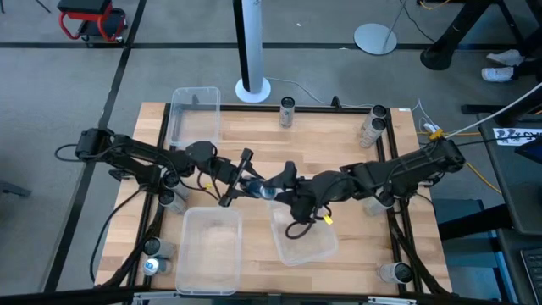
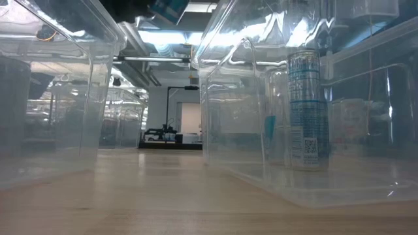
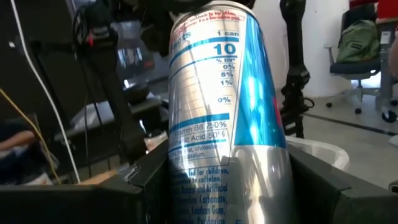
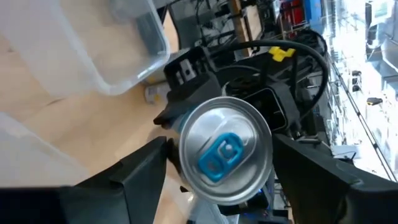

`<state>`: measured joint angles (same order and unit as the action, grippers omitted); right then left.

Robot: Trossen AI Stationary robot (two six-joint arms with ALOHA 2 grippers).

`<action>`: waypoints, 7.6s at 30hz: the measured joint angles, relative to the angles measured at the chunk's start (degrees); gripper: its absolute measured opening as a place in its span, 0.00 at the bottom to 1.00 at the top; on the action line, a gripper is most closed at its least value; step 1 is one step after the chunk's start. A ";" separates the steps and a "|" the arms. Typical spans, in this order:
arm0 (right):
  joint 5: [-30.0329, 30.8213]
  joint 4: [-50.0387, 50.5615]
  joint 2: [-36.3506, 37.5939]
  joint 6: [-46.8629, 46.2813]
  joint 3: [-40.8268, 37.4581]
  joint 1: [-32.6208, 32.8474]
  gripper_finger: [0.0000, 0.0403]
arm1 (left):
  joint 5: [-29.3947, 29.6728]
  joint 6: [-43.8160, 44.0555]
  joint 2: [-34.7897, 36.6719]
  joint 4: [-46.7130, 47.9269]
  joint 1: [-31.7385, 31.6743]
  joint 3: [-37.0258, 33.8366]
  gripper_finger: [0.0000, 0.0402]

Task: Sort soda cans
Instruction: Put the right blue soda can into the bottom right transparent bin, then put the blue soda can into the bottom right transparent bin

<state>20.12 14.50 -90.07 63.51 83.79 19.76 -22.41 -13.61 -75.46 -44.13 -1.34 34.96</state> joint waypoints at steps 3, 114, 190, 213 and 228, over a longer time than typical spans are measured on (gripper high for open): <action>1.13 1.82 -0.22 -0.18 0.00 -0.50 0.70 | -0.10 1.13 -0.57 0.16 -0.38 0.02 0.55; -4.41 51.87 -11.11 -32.64 22.18 2.33 0.58 | 8.73 2.78 4.42 26.18 3.16 -2.51 0.76; 6.16 75.76 -27.20 -32.40 34.99 3.67 0.76 | 20.93 3.59 4.88 34.55 3.17 3.75 0.76; 37.82 62.26 2.62 -42.01 -0.26 9.29 0.76 | 41.31 23.97 20.09 102.25 3.10 27.11 0.76; 50.69 49.97 12.25 -38.74 -16.95 8.46 0.76 | 41.38 39.73 19.68 117.50 3.95 34.18 0.76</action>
<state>70.81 64.47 -77.82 24.77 66.83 28.22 18.96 26.11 -55.78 73.38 2.60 69.14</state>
